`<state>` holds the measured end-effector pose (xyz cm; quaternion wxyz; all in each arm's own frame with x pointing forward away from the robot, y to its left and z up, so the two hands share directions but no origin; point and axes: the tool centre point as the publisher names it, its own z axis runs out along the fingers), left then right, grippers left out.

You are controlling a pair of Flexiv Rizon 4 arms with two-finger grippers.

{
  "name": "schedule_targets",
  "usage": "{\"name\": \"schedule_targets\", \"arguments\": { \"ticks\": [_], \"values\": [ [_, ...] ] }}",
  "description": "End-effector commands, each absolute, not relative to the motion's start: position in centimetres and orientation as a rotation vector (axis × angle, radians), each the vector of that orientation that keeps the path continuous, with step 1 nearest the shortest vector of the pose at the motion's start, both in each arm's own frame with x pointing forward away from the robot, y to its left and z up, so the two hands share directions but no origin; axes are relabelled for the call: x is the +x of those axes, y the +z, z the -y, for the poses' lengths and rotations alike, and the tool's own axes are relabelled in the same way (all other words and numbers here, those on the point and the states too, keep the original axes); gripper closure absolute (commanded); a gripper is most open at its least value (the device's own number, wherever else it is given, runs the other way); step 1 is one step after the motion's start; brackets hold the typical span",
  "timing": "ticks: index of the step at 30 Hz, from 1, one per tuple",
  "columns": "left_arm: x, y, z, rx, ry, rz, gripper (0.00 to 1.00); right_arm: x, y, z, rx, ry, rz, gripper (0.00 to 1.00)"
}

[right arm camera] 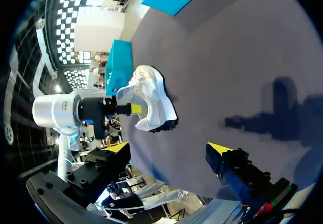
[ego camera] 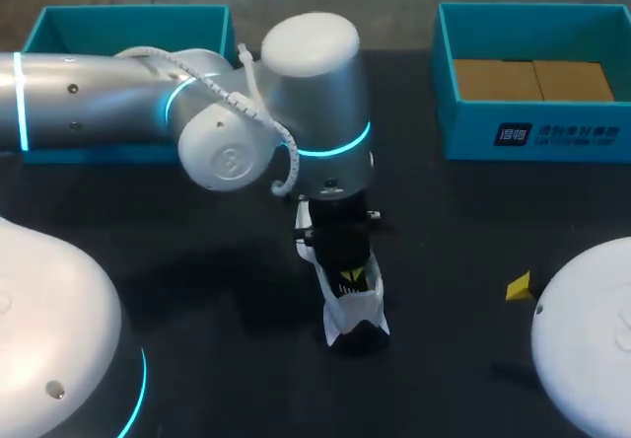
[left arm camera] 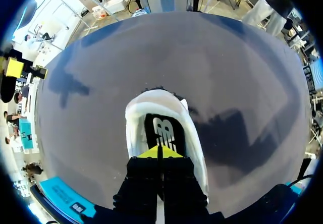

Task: Take the shoe out of the shoebox, open the shoe tongue, remove and reinsert the insole, then place the shoe into the shoebox

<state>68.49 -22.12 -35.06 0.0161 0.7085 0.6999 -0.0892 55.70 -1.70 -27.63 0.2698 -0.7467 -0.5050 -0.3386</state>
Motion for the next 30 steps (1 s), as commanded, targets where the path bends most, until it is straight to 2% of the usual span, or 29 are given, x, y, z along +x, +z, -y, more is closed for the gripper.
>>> {"name": "schedule_targets", "arguments": {
  "ticks": [1, 3, 5, 9, 10, 17, 22, 28, 30],
  "values": [
    [69.1, -35.4, 22.0, 2.2, -0.273, -2.178, 0.95, 55.5, -27.5, 1.6, -2.017, -0.916, 1.361, 0.0],
    [69.4, -35.6, 22.1, 2.201, -0.266, -2.183, 0.93, 55.5, -27.5, 1.6, -2.017, -0.916, 1.361, 0.0],
    [69.6, -35.7, 22.2, 2.202, -0.257, -2.187, 0.88, 55.5, -27.5, 1.6, -2.017, -0.916, 1.361, 0.0],
    [69.8, -35.9, 22.2, 2.208, -0.253, -2.192, 0.51, 55.5, -27.5, 1.6, -2.017, -0.916, 1.361, 0.0],
    [69.9, -36.1, 22.2, 2.21, -0.252, -2.193, 0.36, 55.5, -27.5, 1.6, -2.017, -0.916, 1.361, 0.0],
    [70.5, -36.8, 22.3, 2.209, -0.243, -2.214, 0.31, 55.5, -27.5, 1.6, -2.017, -0.916, 1.361, 0.0],
    [71.0, -36.9, 22.0, 2.206, -0.24, -2.232, 0.22, 55.5, -27.5, 1.6, -2.017, -0.916, 1.361, 0.0],
    [71.7, -36.4, 21.9, 2.189, -0.235, -2.247, 0.2, 55.5, -27.5, 1.6, -2.017, -0.916, 1.361, 0.0],
    [71.8, -36.2, 21.8, 2.184, -0.238, -2.248, 0.16, 55.5, -27.5, 1.6, -2.017, -0.916, 1.361, 0.0]
  ]
}}
